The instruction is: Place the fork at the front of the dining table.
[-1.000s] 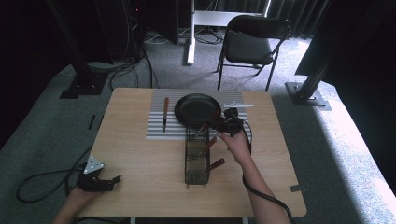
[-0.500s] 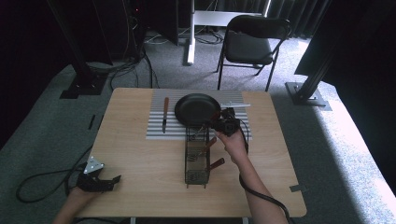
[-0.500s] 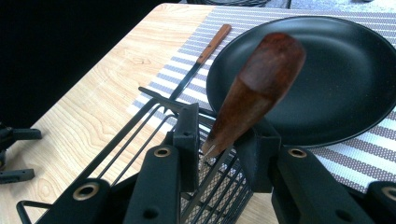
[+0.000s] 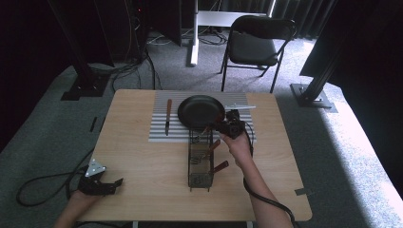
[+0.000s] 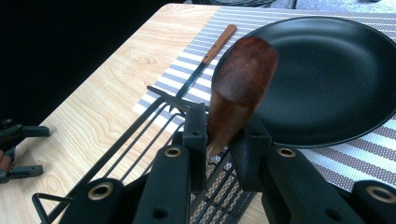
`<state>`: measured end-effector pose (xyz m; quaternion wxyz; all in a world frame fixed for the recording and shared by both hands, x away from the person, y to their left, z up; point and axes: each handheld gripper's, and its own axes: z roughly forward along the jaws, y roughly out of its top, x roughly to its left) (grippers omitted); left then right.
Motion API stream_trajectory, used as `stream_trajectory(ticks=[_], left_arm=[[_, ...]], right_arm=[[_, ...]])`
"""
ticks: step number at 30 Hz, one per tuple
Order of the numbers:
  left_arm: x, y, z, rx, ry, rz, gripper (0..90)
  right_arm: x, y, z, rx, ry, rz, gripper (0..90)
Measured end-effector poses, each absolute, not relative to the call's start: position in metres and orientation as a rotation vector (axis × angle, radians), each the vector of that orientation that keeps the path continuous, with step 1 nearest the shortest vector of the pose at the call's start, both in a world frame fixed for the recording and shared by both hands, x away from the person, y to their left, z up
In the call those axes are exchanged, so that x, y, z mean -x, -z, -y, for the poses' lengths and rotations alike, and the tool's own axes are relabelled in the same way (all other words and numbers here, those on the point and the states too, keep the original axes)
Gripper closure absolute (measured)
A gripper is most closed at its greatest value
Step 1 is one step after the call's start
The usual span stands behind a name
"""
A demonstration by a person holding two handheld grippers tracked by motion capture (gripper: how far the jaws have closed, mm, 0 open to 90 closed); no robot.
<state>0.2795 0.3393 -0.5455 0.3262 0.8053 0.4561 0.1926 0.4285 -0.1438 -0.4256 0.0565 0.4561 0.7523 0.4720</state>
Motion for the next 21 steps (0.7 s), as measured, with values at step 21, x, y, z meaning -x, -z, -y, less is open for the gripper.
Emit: stream_trajectory(ticks=[21], left_arm=[[-0.279, 0.546, -0.339, -2.110, -0.505, -1.195, 9.2]], right_arm=[[-0.415, 0.396, 0.159, -1.323, -1.530, -2.215, 80.8]])
